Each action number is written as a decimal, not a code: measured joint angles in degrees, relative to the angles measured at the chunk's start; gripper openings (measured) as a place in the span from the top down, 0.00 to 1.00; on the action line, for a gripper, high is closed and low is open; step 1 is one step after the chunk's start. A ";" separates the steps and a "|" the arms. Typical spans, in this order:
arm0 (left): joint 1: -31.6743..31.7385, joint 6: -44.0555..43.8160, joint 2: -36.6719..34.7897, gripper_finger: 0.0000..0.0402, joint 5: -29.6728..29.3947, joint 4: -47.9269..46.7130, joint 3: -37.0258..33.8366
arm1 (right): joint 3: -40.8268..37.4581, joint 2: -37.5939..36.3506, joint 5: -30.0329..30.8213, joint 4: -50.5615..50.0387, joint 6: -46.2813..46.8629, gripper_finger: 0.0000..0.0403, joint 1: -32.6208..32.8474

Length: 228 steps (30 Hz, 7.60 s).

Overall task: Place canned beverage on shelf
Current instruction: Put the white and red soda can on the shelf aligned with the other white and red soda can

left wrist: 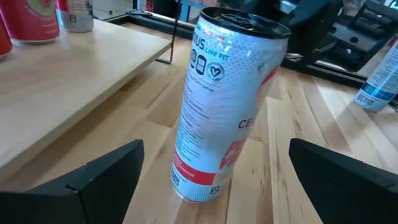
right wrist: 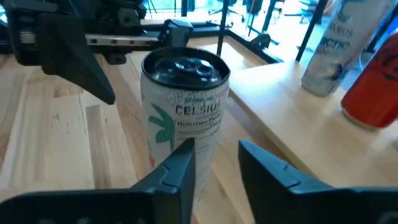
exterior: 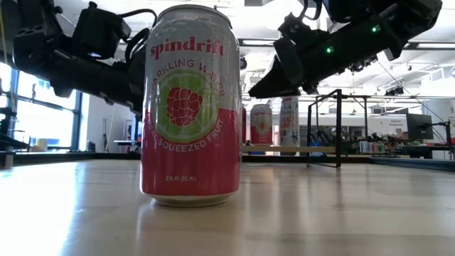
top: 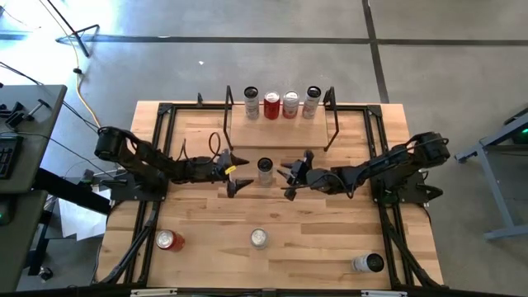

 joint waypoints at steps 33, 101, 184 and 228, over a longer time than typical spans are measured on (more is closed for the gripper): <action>0.37 -0.07 -3.72 0.02 -0.43 7.19 -6.35 | 0.11 -1.12 -3.14 4.56 1.50 0.18 1.23; 0.35 -0.59 -3.69 0.02 2.68 7.06 -6.29 | 9.55 -28.11 -29.84 -25.73 -28.12 0.41 -13.93; 0.33 -1.03 -3.69 0.02 3.92 7.12 -6.29 | 9.73 -10.45 -61.92 -22.88 -32.26 0.22 -55.97; 0.35 -1.03 -3.68 0.02 3.90 7.13 -6.29 | 19.37 -23.49 -32.07 -49.54 -31.10 0.99 -44.08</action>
